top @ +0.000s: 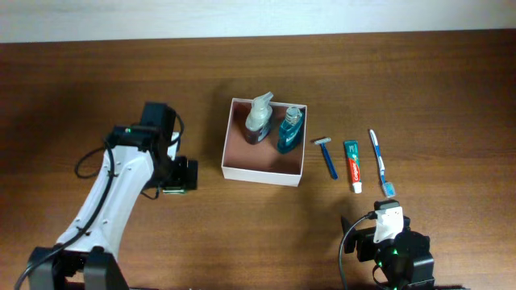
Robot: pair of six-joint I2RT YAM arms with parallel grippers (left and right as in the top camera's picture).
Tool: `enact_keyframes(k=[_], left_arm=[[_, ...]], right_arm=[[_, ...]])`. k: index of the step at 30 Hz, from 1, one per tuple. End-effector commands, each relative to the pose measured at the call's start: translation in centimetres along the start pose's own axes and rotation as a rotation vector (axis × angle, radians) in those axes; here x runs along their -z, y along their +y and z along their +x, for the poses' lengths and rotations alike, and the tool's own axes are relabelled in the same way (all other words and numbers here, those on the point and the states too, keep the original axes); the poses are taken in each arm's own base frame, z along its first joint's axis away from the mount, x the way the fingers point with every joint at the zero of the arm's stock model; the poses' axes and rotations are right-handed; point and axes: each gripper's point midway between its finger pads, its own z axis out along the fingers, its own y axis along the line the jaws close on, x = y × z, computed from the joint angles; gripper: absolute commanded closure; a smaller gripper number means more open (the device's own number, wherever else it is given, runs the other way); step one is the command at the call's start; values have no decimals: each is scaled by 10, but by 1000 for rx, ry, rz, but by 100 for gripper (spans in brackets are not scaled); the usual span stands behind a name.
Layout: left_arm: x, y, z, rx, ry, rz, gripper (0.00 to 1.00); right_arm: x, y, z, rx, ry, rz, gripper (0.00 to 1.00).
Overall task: Pack container
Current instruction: 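Grasp the green Dettol soap box with the left gripper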
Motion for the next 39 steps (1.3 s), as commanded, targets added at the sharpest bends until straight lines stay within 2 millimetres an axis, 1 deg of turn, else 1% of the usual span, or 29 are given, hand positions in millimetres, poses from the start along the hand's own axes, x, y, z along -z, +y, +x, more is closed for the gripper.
enact_keyframes(k=[1, 4, 8, 14, 16, 17, 18, 20, 25, 29, 31, 33, 36, 39], left_arm=[[-18, 1, 0, -2, -36, 14, 1], [-31, 0, -7, -2, -75, 18, 1], [-48, -2, -16, -2, -81, 18, 1], [-72, -4, -17, -4, -35, 13, 2], [-75, -4, -16, -5, -27, 12, 9], [-76, -4, -17, -5, -27, 13, 16], [-77, -4, -18, -5, -29, 13, 20], [-77, -4, -19, -4, -32, 14, 25], [-79, -5, -22, -4, -41, 14, 26], [-88, -5, -23, -4, -32, 13, 26], [-89, -5, -24, -4, -33, 13, 26], [-89, -6, -29, -3, -53, 16, 30], [-91, -7, -33, -1, -66, 22, 32], [-105, -7, -26, 2, -18, 17, 33]], right_arm=[[-1, -1, 3, 3, 3, 4, 1], [-1, -1, 2, 3, 3, 4, 1], [-1, -1, 2, 3, 3, 4, 1], [-1, -1, 3, 3, 3, 4, 1], [-1, -1, 2, 3, 3, 4, 1], [-1, -1, 2, 3, 3, 4, 1], [-1, -1, 3, 3, 3, 4, 1], [-1, -1, 3, 3, 3, 4, 1], [-1, -1, 2, 3, 3, 4, 1], [-1, -1, 3, 3, 3, 4, 1], [-1, -1, 2, 3, 3, 4, 1], [-1, -1, 2, 3, 3, 4, 1], [-1, -1, 3, 3, 3, 4, 1], [-1, -1, 2, 3, 3, 4, 1]])
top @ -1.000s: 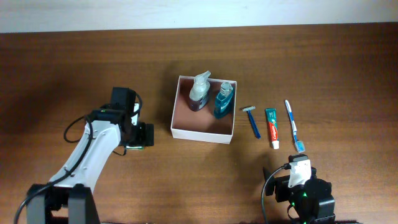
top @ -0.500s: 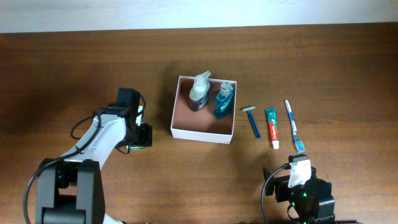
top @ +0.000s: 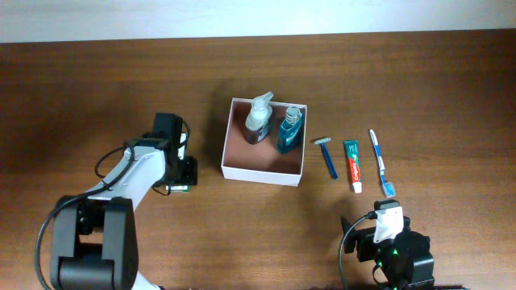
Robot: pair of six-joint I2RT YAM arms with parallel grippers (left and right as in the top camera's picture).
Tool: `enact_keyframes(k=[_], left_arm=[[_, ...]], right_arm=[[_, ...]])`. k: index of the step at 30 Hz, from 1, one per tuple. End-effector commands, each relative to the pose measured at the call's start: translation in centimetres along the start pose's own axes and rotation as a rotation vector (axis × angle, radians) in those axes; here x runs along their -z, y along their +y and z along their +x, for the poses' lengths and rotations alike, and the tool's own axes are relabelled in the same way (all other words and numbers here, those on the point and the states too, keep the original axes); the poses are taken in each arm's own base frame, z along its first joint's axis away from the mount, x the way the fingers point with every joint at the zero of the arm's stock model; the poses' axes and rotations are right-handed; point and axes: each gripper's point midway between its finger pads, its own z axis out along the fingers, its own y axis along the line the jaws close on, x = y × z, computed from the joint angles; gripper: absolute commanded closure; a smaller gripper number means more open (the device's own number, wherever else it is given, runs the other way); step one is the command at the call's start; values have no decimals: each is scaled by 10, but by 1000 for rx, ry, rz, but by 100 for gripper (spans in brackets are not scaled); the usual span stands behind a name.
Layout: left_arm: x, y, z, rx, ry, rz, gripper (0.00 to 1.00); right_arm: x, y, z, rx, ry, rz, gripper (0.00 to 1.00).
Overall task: Pack container
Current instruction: 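Grasp the green Dettol soap box with the left gripper, then lower the soap box into the front of the box and release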
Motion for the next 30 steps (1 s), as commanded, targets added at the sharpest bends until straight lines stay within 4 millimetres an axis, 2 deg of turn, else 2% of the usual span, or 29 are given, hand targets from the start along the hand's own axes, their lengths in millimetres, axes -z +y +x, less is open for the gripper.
enact_keyframes(k=[1, 5, 6, 7, 9, 11, 16, 19, 22, 24, 26, 28, 30], left_arm=[[-20, -1, 13, 1, 75, 8, 33], [-21, -1, 17, -14, 101, 7, 43], [-12, -2, 11, -23, 109, 6, 54], [-8, -2, 8, -23, 110, 6, 58], [13, -2, -8, -41, 108, 8, 66], [44, -5, -27, -71, 98, 7, 71], [107, -10, -60, -75, 42, 27, 77], [153, -33, -72, -107, -2, 100, 77], [178, -70, -81, -168, -66, 194, 76], [183, -99, -85, -222, -106, 252, 72], [177, -125, -91, -277, -146, 267, 71], [165, -141, -93, -296, -143, 266, 71], [148, -148, -91, -271, -103, 240, 71]], right_arm=[[-1, -1, 2, 2, 2, 4, 1], [-1, -1, 2, 2, 2, 4, 1], [-1, -1, 2, 2, 2, 4, 1], [-1, -1, 2, 2, 2, 4, 1], [-1, -1, 2, 2, 2, 4, 1], [-1, -1, 2, 2, 3, 4, 1], [-1, -1, 2, 2, 3, 4, 1], [-1, -1, 2, 2, 2, 4, 1], [-1, -1, 2, 2, 2, 4, 1], [-1, -1, 2, 2, 2, 4, 1], [-1, -1, 2, 2, 3, 4, 1], [-1, -1, 2, 2, 2, 4, 1], [-1, -1, 2, 2, 3, 4, 1]])
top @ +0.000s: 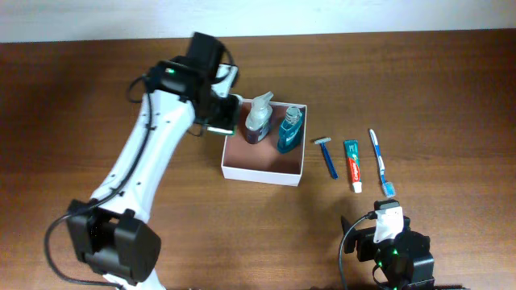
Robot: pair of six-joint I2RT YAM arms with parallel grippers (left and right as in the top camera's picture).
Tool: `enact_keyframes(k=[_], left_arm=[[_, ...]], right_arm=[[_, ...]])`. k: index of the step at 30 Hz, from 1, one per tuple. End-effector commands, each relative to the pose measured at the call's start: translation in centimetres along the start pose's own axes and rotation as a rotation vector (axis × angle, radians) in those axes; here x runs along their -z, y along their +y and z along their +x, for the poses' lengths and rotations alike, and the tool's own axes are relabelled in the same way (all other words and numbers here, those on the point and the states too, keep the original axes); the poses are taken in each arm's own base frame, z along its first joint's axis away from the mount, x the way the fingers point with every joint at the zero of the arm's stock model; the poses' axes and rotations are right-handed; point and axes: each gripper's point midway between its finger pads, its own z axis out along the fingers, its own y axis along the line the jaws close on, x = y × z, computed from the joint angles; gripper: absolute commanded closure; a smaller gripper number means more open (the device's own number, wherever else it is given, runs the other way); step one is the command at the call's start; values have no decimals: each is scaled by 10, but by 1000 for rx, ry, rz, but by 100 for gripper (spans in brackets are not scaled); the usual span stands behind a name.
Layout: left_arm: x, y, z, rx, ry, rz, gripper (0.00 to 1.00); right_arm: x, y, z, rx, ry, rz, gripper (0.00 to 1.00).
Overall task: Pack container
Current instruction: 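Lower the soap box into the front of the box and release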
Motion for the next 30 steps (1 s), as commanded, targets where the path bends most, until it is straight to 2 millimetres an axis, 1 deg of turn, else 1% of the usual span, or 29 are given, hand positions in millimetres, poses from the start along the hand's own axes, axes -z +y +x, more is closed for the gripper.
enact_keyframes(k=[1, 2, 5, 6, 8, 9, 10, 12, 13, 14, 15, 16, 17, 18, 19, 21, 22, 23, 25, 26, 28, 29, 30], left_arm=[[-40, -10, 9, 24, 96, 4, 72], [-54, -11, 13, 22, 130, 1, 71], [-79, -11, 22, 21, 192, -4, 71], [-84, -10, 23, 22, 203, -5, 71], [-94, -10, 25, 22, 221, -7, 58], [-98, -10, 26, 22, 226, -8, 56], [-102, -9, 26, 23, 230, -9, 47], [-102, -9, 25, 24, 227, -8, 42], [-99, -8, 23, 27, 222, -8, 35], [-96, -7, 21, 30, 221, -9, 31], [-90, -6, 19, 33, 221, -10, 28], [-86, -6, 17, 34, 219, -10, 21], [-77, -7, 13, 36, 215, -10, 19], [-65, -8, 8, 36, 208, -10, 19], [-60, -8, 6, 36, 206, -9, 19], [-36, -10, -3, 36, 184, -12, 19], [-30, -9, -5, 37, 177, -15, 19], [-19, -8, -9, 39, 167, -20, 19], [17, 0, -17, 62, 128, -26, 19], [32, 6, -20, 75, 109, -34, 19], [50, 17, -23, 94, 84, -61, 19], [64, 27, -23, 111, 66, -82, 19], [77, 35, -30, 123, 21, -86, 19]], right_arm=[[-1, -1, 2, 2, 3, 4, 1], [-1, -1, 2, 2, 2, 4, 1], [-1, -1, 2, 2, 3, 4, 1], [-1, -1, 2, 2, 2, 4, 1], [-1, -1, 2, 2, 2, 4, 1], [-1, -1, 2, 2, 2, 4, 1], [-1, -1, 2, 2, 2, 4, 1], [-1, -1, 2, 2, 2, 4, 1], [-1, -1, 2, 2, 2, 4, 1], [-1, -1, 2, 2, 3, 4, 1], [-1, -1, 2, 2, 2, 4, 1], [-1, -1, 2, 2, 3, 4, 1], [-1, -1, 2, 2, 2, 4, 1], [-1, -1, 2, 2, 3, 4, 1], [-1, -1, 2, 2, 2, 4, 1], [-1, -1, 2, 2, 2, 4, 1], [-1, -1, 2, 2, 3, 4, 1], [-1, -1, 2, 2, 3, 4, 2], [-1, -1, 2, 2, 2, 4, 1], [-1, -1, 2, 2, 2, 4, 1], [-1, -1, 2, 2, 2, 4, 1], [-1, -1, 2, 2, 2, 4, 1], [-1, -1, 2, 2, 2, 4, 1]])
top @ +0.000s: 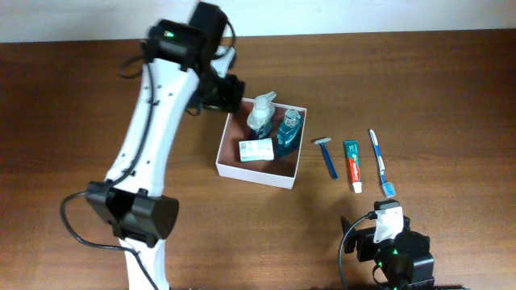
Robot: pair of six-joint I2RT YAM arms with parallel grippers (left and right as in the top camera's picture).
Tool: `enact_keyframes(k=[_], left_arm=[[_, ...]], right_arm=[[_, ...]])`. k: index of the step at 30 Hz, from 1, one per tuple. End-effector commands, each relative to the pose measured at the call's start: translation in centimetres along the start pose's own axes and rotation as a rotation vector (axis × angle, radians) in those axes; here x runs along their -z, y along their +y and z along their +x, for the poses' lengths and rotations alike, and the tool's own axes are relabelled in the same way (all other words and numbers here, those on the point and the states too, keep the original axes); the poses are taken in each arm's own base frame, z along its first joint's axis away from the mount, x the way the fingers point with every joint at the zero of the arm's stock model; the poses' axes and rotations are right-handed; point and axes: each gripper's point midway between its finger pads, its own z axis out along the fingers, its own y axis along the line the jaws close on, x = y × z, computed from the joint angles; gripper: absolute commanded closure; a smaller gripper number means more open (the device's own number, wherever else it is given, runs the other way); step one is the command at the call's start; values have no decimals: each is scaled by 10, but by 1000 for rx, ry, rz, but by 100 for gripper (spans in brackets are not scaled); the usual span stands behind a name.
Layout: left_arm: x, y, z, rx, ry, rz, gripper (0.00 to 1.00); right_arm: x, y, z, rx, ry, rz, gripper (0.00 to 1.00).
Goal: Pack container
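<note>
The white box (230, 169) stands mid-table, slightly askew. It holds a clear pump bottle (259, 119), a blue bottle (289, 133) and a small white-and-green packet (255, 150) lying flat at the front. My left gripper (229, 91) hovers at the box's back left corner, apart from the packet and seemingly open. To the right of the box, a blue razor (327, 157), a toothpaste tube (352, 165) and a toothbrush (379, 163) lie side by side. My right gripper (389, 219) rests near the front edge; its fingers do not show.
The left arm (149, 137) stretches from the front left across the table to the box's back corner. The right arm's base (395, 258) sits at the front right, just below the toothbrush head.
The white-and-green packet has left my left gripper and now lies in the box. The box has turned slightly, its front edge shifted left. The left gripper sits a little higher behind the box's corner.
My left gripper was down on the small packet lying on the table left of the box, and still there at the second moment. Then it was at the box's back left corner with the packet. Now the packet is inside the box. The right arm never moved.
</note>
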Motion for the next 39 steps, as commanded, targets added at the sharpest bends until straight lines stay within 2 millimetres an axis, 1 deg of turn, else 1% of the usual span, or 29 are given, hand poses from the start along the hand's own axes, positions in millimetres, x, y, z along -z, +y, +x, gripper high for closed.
enact_keyframes(k=[1, 4, 5, 7, 8, 9, 10, 11, 14, 15, 17, 18, 20, 21, 25, 27, 29, 30, 31, 32, 33, 36, 39], left_arm=[[59, 41, -13, 74, -158, -49, 18], [94, 59, -7, 120, -243, -60, 18], [117, 72, -1, 150, -296, -71, 17], [152, 91, 13, 198, -380, -100, 16], [165, 97, 19, 216, -413, -109, 1], [184, 106, 29, 243, -460, -122, 1], [198, 111, 37, 261, -495, -133, 1], [212, 115, 46, 278, -533, -145, 1], [245, 120, 69, 307, -622, -170, 1], [255, 117, 77, 307, -652, -175, 1], [269, 111, 87, 300, -693, -177, 1], [275, 109, 92, 297, -712, -178, 0], [281, 106, 98, 294, -730, -179, 1], [283, 105, 100, 293, -738, -180, 1], [286, 104, 102, 291, -747, -180, 1], [286, 104, 102, 292, -747, -181, 1], [286, 104, 102, 292, -747, -181, 1], [286, 104, 102, 291, -747, -180, 1], [286, 104, 102, 291, -747, -180, 1], [286, 104, 102, 292, -747, -181, 1], [286, 104, 102, 292, -747, -181, 1], [286, 104, 102, 291, -747, -180, 1], [286, 104, 102, 292, -747, -181, 1]], right_arm=[[-1, -1, 2, 3, 3, 4, 1], [-1, -1, 2, 3, 3, 4, 1], [-1, -1, 2, 3, 2, 4, 1], [-1, -1, 2, 3, 2, 4, 1], [-1, -1, 2, 3, 2, 4, 1], [-1, -1, 2, 3, 3, 4, 1], [-1, -1, 2, 3, 3, 4, 1], [-1, -1, 2, 3, 2, 4, 1], [-1, -1, 2, 3, 3, 4, 1], [-1, -1, 2, 3, 3, 4, 1], [-1, -1, 2, 3, 2, 4, 1], [-1, -1, 2, 3, 2, 4, 1], [-1, -1, 1, 3, -3, 4, 1], [-1, 1, -5, 3, -29, -7, 1], [4, 29, -33, -72, -133, -176, 1], [11, 45, -52, -127, -200, -279, 1], [15, 55, -58, -186, -207, -346, 1], [20, 63, -65, -243, -220, -407, 1], [24, 68, -69, -254, -229, -443, 1], [35, 80, -79, -260, -253, -529, 1], [39, 83, -83, -260, -262, -548, 1], [58, 86, -105, -254, -298, -562, 1], [89, 90, -139, -235, -317, -573, 1]])
